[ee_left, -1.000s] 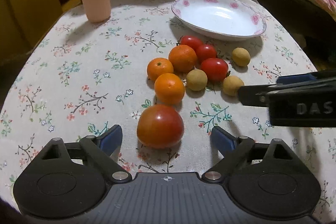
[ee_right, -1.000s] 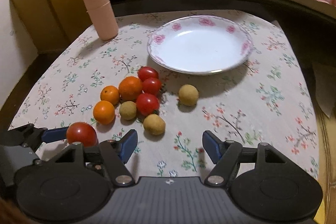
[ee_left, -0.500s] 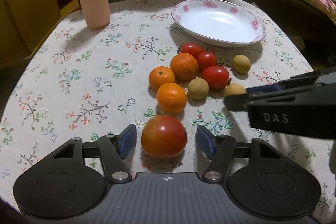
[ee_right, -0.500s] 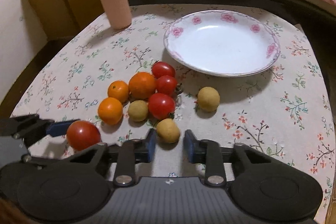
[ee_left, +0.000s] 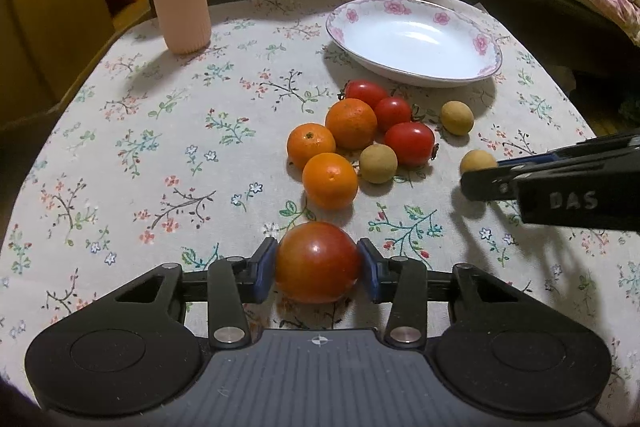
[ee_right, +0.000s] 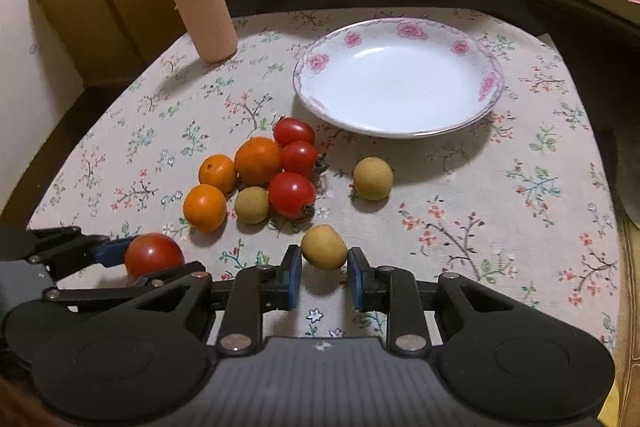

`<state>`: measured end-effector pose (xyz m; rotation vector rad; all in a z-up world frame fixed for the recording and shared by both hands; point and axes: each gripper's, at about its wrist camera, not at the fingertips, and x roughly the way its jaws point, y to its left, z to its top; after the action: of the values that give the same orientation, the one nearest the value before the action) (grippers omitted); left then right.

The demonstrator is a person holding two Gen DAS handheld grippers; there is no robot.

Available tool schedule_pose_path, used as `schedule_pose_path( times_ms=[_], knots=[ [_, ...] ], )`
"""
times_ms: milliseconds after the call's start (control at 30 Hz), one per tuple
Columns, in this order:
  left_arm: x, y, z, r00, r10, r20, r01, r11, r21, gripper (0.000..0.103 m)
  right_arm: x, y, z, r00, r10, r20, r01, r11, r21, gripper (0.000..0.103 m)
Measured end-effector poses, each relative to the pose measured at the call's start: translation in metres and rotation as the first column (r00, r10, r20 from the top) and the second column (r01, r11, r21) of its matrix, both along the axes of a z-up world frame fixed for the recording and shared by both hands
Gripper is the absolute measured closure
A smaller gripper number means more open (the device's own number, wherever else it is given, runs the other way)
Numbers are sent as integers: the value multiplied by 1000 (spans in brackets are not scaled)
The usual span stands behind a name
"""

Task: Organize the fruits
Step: 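Carry the tomato and tan fruit over the white plate and open both tools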

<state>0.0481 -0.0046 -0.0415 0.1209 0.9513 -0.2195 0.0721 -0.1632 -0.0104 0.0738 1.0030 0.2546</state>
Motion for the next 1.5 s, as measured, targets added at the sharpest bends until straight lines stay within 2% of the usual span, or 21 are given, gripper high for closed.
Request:
schedule_pose_path(
  times_ms=[100, 267, 333, 400, 533, 733, 833, 1067, 1333, 1500],
  knots=[
    [0, 1, 6, 1000, 11, -8, -11, 1000, -27, 52, -3, -5, 10, 1000, -13, 17, 13, 1000, 9, 75],
    [3, -5, 27, 1000, 7, 23, -7, 999, -37, 52, -1, -13, 33, 998, -31, 49, 30, 999, 25, 75],
    [7, -11, 37, 999, -21, 46, 24, 999, -47, 52, 3, -15, 42, 997, -33, 62, 32, 999, 20, 75],
    [15, -18, 44, 995, -64, 78, 66, 998, -22, 52, 9, -15, 50, 997, -23, 80, 23, 1000, -2, 75],
    [37, -23, 49, 993, -90, 76, 94, 994, -51, 52, 25, -15, 54, 996, -19, 87, 22, 999, -42, 75],
    [69, -32, 53, 990, -105, 92, 111, 992, -65, 52, 52, -22, 49, 996, -40, 82, 45, 997, -66, 75],
    [83, -41, 53, 990, -112, 86, 118, 990, -76, 52, 66, -32, 43, 995, -79, 59, 82, 996, -40, 75],
    [106, -62, 45, 987, -138, 79, 142, 988, -59, 52, 88, -38, 35, 993, -102, 53, 104, 994, -39, 75],
    [119, -68, 30, 989, -138, 49, 140, 989, -40, 52, 104, -41, 20, 994, -106, 14, 107, 994, -38, 75],
    [123, -70, 31, 988, -145, 60, 147, 988, -38, 52, 110, -44, 13, 993, -117, -5, 117, 992, -40, 75]
  ],
)
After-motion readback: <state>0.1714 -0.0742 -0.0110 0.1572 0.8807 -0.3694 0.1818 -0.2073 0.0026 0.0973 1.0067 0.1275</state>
